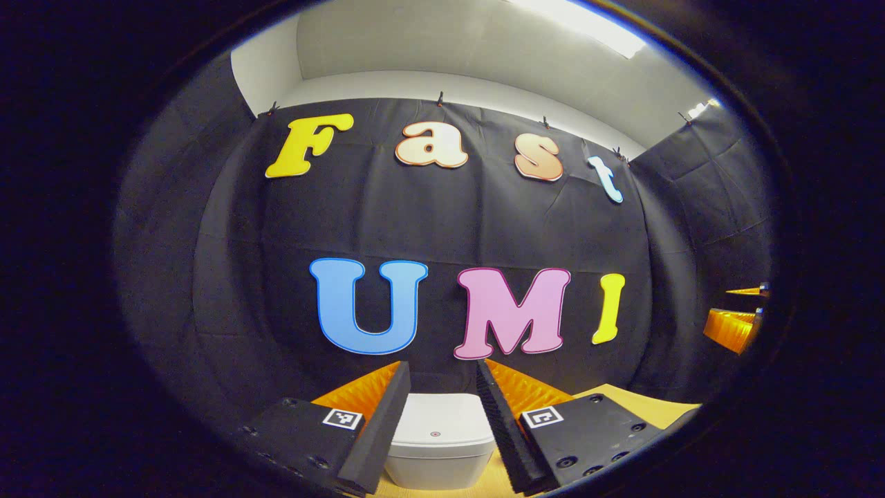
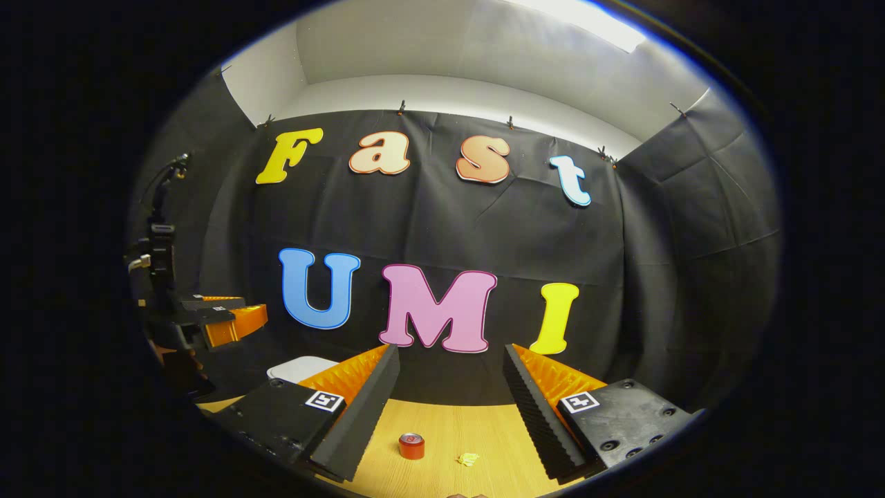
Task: Press the lid of the desktop garbage bin to open it, pick up the crumpled paper on the desktop and throw it into the bin, then pick up the pop can on the desktop and drop it into the bin, and finally close the garbage bin lid.
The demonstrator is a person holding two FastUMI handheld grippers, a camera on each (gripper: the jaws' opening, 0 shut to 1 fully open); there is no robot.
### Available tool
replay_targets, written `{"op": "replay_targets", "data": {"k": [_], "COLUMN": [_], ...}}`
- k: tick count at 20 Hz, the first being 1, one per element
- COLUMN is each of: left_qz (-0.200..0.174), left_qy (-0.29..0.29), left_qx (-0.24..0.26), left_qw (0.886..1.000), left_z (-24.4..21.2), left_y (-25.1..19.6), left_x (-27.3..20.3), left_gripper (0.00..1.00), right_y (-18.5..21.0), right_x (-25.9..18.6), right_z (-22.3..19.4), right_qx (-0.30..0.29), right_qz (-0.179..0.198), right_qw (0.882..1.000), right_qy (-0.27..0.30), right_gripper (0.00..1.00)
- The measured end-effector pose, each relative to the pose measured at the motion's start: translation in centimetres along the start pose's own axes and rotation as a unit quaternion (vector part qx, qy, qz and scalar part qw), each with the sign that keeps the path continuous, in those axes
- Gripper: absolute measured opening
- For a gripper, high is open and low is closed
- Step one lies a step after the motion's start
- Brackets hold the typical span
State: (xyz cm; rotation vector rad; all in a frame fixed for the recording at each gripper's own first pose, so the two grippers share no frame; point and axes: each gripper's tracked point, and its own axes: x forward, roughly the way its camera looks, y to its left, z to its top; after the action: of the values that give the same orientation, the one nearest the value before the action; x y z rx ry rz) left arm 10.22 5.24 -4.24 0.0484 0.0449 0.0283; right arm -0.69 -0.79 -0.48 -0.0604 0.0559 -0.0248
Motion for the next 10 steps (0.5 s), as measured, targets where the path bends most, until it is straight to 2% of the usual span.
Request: {"op": "replay_targets", "data": {"k": [1,2,3,4,5,8,10], "left_qz": [0.002,0.004,0.005,0.006,0.005,-0.058,-0.064], "left_qy": [0.009,0.016,0.023,0.034,0.042,0.117,0.146], "left_qx": [-0.001,-0.006,-0.011,-0.010,-0.007,0.000,-0.009], "left_qw": [1.000,1.000,1.000,0.999,0.999,0.991,0.987], "left_z": [-0.9,-1.6,-2.4,-3.4,-4.3,-9.1,-12.2], "left_y": [0.3,0.5,0.6,0.8,1.0,-1.6,-2.2], "left_x": [1.0,2.2,3.1,3.9,4.9,6.4,7.1], "left_gripper": [0.55,0.49,0.31,0.24,0.13,0.06,0.06], "right_y": [-0.1,-0.1,-0.3,-0.4,-0.5,-1.1,-1.6], "right_x": [-0.1,-0.1,-0.2,-0.3,-0.3,-0.4,-0.6], "right_z": [-0.2,-0.2,-0.1,0.1,0.1,-0.1,-0.2], "right_qx": [-0.001,-0.005,-0.011,-0.015,-0.016,-0.013,-0.014], "right_qz": [0.002,0.003,0.003,0.005,0.006,0.003,-0.002], "right_qw": [1.000,1.000,1.000,1.000,1.000,1.000,1.000], "right_qy": [0.004,0.005,0.003,0.001,-0.001,0.000,-0.001], "right_gripper": [0.97,0.97,0.97,0.97,0.97,0.97,0.97]}}
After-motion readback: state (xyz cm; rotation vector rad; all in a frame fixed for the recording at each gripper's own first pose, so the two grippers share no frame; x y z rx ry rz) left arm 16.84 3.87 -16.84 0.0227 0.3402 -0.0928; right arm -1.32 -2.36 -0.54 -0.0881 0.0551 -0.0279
